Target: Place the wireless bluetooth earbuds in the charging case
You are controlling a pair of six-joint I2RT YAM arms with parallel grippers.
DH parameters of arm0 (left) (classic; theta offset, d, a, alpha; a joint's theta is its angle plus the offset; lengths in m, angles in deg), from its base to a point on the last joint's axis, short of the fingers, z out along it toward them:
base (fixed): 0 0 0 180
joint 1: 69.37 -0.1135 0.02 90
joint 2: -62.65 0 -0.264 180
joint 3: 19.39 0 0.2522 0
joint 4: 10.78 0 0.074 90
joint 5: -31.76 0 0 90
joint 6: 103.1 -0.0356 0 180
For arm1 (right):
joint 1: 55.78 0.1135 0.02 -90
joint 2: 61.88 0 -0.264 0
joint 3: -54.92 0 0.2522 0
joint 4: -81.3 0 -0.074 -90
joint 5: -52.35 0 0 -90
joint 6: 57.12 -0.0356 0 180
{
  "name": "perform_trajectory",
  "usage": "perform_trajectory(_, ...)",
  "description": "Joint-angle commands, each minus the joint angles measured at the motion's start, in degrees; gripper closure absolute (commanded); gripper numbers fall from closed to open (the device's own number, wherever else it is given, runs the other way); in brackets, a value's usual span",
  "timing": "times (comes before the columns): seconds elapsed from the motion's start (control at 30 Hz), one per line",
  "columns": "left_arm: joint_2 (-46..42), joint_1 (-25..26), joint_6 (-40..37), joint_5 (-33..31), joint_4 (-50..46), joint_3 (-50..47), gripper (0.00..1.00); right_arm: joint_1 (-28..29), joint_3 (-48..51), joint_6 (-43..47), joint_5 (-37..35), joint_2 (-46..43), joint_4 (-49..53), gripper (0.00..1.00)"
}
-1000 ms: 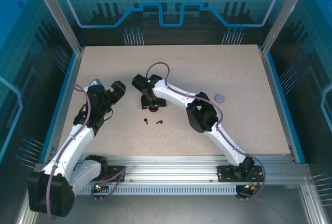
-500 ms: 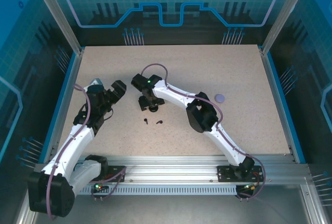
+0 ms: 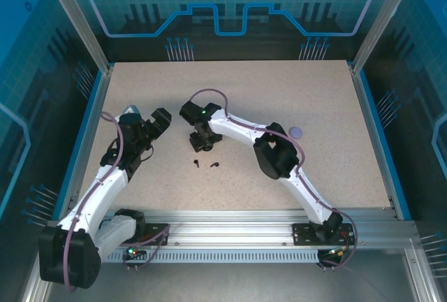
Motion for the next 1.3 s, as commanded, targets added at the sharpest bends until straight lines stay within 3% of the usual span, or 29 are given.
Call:
perform_trajectory(0.0, 0.64, -0.49, 0.43, 1.38, 1.67, 1.35, 0.01, -0.1, 3.32, -1.22, -0.17, -2.24, 1.62, 0.57)
perform_trajectory(0.2, 1.95, -0.49, 0.97, 3.48, 2.25, 1.83, 0.01, -2.1, 7.64, -13.58, -5.73, -6.06, 5.28, 0.61)
perform_trajectory(0.3, 2.93, -0.4, 0.46, 5.85, 1.52, 3.11, 0.01, -4.8, 16.95, -23.29, -7.02, -12.47, 4.25, 0.6)
perform_trajectory(0.47, 4.34, -0.4, 0.48, 8.56, 1.24, 4.44, 0.01, -8.47, 31.19, -36.75, -5.54, -20.99, -1.42, 0.6)
perform_trajectory(0.6, 4.7, -0.22, 0.79, 9.2, 1.73, 4.67, 0.01, -9.38, 34.26, -42.64, -4.73, -22.57, -2.03, 0.58)
perform_trajectory(0.87, 4.91, 0.56, 0.96, 9.33, 2.02, 4.58, 0.01, -9.99, 33.55, -44.07, -2.43, -20.21, -1.24, 0.5)
perform_trajectory(0.97, 5.01, 1.04, 0.72, 9.79, 2.35, 4.66, 0.01, -10.02, 33.86, -42.65, -2.36, -20.49, -0.9, 0.3)
perform_trajectory(1.03, 5.08, 1.34, 0.45, 10.07, 2.35, 4.86, 0.01, -10.04, 34.28, -41.62, -3.16, -21.59, -0.42, 0.24)
perform_trajectory(1.27, 5.01, 2.23, -1.64, 11.27, 0.9, 6.59, 0.01, -10.04, 37.0, -33.92, -5.71, -28.84, -2.21, 0.22)
